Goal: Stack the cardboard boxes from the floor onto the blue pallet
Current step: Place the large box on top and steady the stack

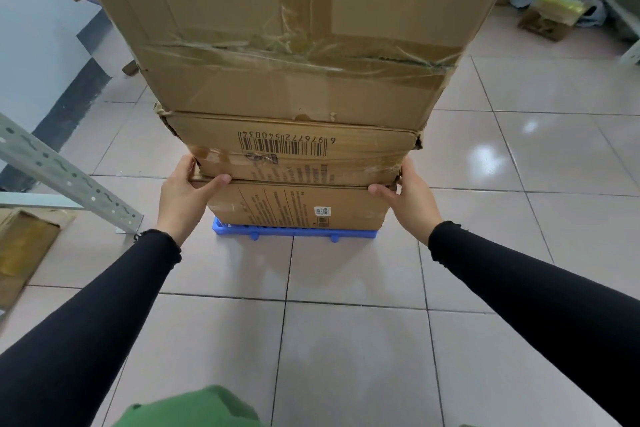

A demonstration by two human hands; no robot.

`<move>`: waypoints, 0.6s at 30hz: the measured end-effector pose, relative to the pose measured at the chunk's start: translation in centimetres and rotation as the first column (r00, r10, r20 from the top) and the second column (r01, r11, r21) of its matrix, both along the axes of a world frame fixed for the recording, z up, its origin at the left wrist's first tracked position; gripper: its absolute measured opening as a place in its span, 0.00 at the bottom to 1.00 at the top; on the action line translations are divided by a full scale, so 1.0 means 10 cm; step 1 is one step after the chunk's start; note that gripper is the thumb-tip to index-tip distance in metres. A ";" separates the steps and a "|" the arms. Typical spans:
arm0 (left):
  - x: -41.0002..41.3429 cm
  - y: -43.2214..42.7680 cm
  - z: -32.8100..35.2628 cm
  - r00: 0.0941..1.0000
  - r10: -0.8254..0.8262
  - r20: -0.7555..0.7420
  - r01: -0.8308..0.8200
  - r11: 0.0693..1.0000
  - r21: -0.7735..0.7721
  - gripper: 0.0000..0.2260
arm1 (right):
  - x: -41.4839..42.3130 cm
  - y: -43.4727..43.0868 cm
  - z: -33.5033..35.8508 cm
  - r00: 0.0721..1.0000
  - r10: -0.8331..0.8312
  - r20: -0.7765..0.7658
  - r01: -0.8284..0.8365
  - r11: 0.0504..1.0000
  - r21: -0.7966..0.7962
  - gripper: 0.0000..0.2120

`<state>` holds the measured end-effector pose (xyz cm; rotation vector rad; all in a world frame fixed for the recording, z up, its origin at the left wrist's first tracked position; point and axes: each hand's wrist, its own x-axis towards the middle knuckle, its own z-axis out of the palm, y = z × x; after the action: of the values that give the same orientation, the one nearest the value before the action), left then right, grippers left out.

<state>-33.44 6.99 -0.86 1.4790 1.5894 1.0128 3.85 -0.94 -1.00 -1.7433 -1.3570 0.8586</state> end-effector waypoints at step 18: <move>0.02 -0.17 0.09 0.852 -0.002 -0.524 0.073 0.991 0.115 0.19 | 0.09 -0.02 0.16 0.999 0.036 -0.007 -0.037 0.995 -0.091 0.26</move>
<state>-33.24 5.31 0.03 1.9933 1.8806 0.7316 4.77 -1.10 0.58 -1.7884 -1.3690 0.9582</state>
